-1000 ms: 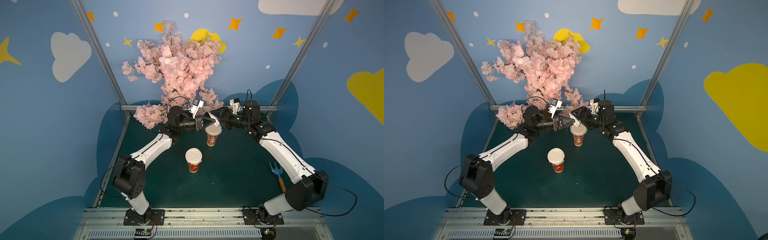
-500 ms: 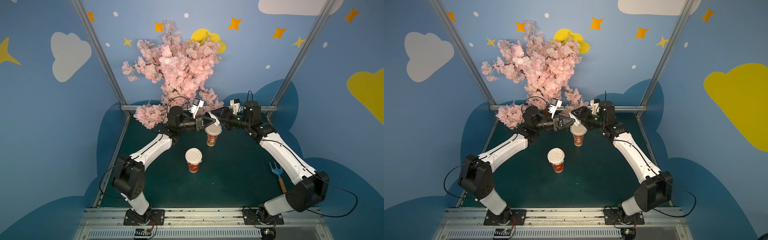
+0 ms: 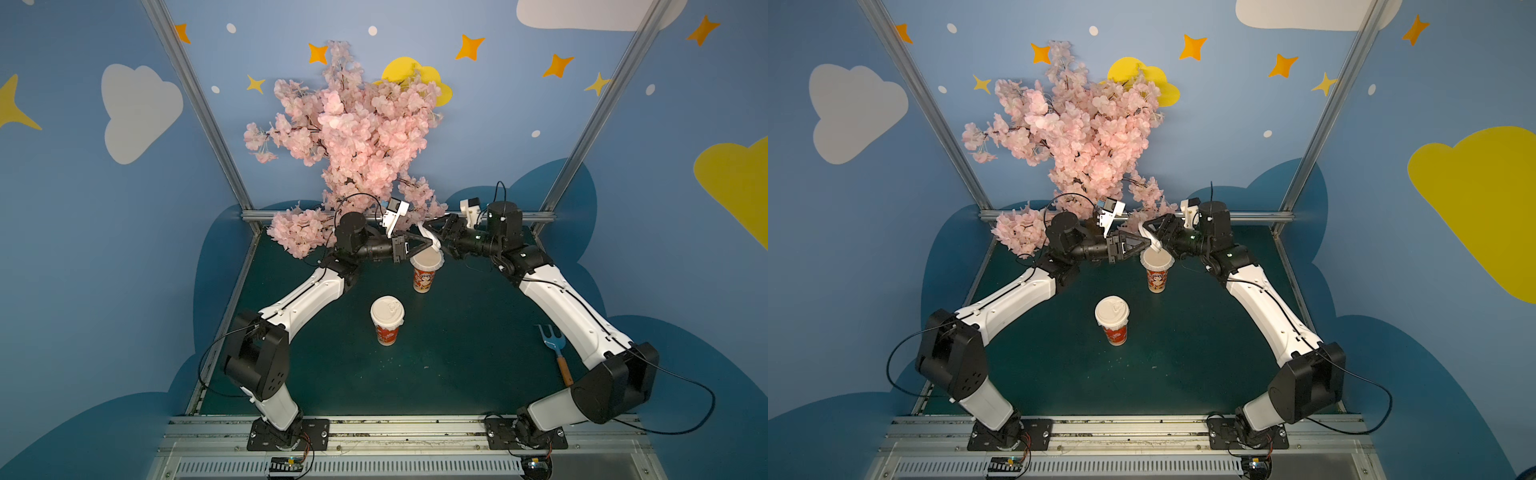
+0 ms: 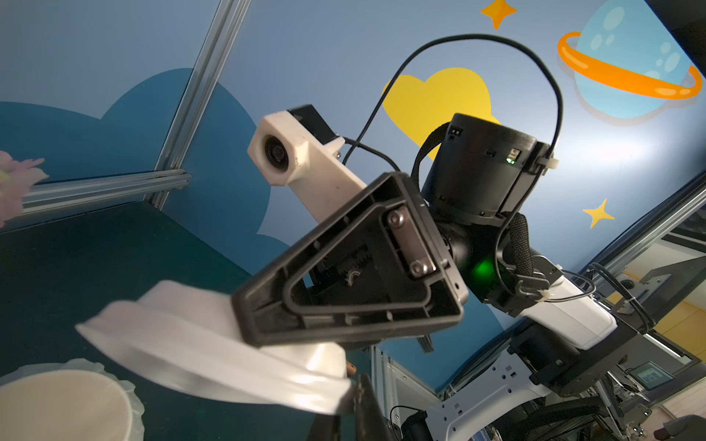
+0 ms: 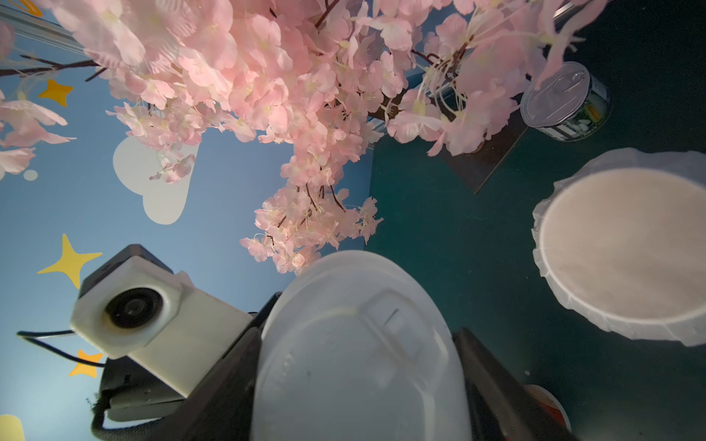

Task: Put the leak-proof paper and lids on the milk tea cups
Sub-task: Adjust the cup lid.

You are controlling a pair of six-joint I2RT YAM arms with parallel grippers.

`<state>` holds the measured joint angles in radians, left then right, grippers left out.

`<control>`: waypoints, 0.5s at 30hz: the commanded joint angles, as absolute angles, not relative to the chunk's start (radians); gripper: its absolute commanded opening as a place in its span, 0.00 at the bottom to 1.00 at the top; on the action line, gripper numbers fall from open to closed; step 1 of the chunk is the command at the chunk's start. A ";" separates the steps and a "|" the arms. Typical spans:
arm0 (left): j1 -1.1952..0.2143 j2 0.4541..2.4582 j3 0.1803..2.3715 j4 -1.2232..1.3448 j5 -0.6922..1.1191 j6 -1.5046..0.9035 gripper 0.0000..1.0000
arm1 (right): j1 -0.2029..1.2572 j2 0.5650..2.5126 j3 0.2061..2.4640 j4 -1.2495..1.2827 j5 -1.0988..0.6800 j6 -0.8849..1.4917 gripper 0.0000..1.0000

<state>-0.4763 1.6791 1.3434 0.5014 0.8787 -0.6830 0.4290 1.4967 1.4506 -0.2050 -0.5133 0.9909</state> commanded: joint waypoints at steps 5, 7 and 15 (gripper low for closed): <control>-0.476 1.656 1.359 0.473 0.879 -0.659 0.15 | 0.422 1.473 1.451 -0.191 -0.525 0.985 0.78; -0.476 1.657 1.364 0.460 0.879 -0.654 0.25 | 0.418 1.476 1.455 -0.198 -0.523 0.980 0.77; -0.438 1.654 1.387 0.419 0.895 -0.707 0.64 | 0.400 1.512 1.508 -0.321 -0.464 0.827 0.77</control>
<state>-0.4637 1.6791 1.3548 0.4366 0.8845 -0.6823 0.4080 1.4994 1.4593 -0.2470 -0.5022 0.9226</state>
